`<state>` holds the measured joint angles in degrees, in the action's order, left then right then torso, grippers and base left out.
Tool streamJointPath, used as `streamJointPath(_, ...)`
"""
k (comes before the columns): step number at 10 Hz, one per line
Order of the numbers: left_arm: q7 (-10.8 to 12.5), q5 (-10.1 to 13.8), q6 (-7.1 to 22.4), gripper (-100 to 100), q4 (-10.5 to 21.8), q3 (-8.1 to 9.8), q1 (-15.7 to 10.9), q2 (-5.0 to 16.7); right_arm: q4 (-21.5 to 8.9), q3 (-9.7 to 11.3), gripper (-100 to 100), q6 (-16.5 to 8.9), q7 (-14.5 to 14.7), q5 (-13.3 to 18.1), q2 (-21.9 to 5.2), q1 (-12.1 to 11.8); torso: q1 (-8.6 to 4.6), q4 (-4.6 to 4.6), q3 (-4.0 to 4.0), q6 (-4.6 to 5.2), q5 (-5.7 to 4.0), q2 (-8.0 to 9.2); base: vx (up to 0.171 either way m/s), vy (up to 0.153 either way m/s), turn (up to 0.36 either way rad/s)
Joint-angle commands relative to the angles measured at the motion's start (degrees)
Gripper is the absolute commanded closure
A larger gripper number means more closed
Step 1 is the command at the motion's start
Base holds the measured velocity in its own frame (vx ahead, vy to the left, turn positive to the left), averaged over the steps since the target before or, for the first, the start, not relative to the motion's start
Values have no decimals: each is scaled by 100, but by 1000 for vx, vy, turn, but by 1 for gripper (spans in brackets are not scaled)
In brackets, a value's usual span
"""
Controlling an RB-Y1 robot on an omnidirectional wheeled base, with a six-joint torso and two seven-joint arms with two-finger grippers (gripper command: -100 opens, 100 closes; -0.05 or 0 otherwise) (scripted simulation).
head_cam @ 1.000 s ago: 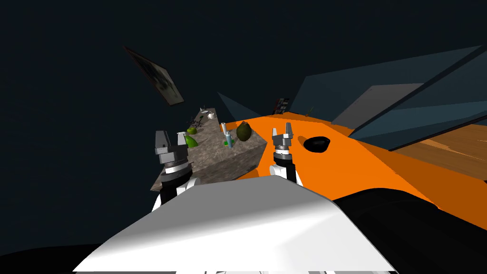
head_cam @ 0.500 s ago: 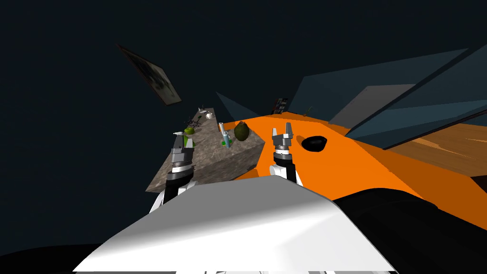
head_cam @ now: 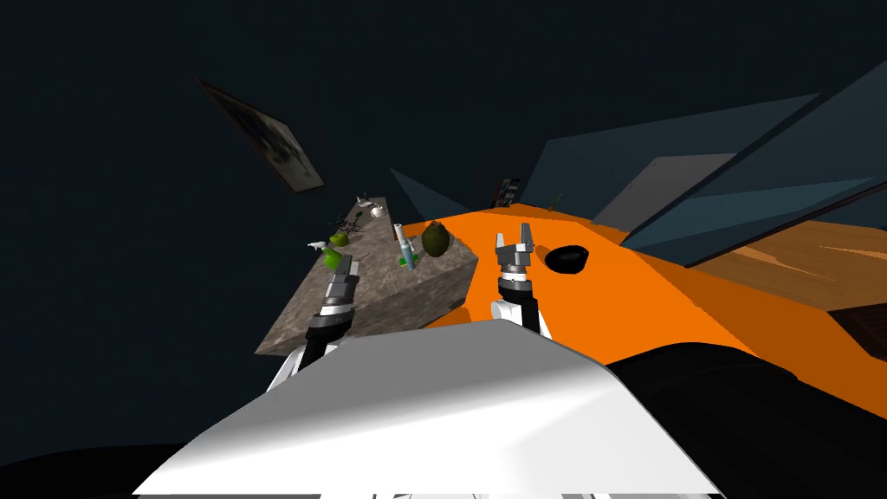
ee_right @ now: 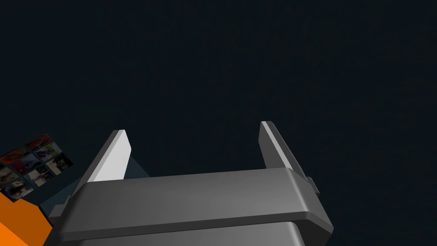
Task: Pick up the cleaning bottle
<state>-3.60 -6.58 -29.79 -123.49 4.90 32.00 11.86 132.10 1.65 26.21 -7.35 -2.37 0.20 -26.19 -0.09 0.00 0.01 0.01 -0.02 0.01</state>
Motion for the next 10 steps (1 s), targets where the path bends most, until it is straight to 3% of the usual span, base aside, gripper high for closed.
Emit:
streamJointPath(1, 1, -99, 82, -100, 206, 20, 43, 212, 0, 0, 0, 0, 0, 0, 0, 0, 0, 0, 0, 0, 0, 0, -3, -40, -99)
streamJointPath(10, -266, -795, 465, -100, 1561, 131, -11, 1419, 0, 0, 0, 0, 0, 0, 0, 0, 10, 0, 0, 0, 1, -1, 0, -22, -138)
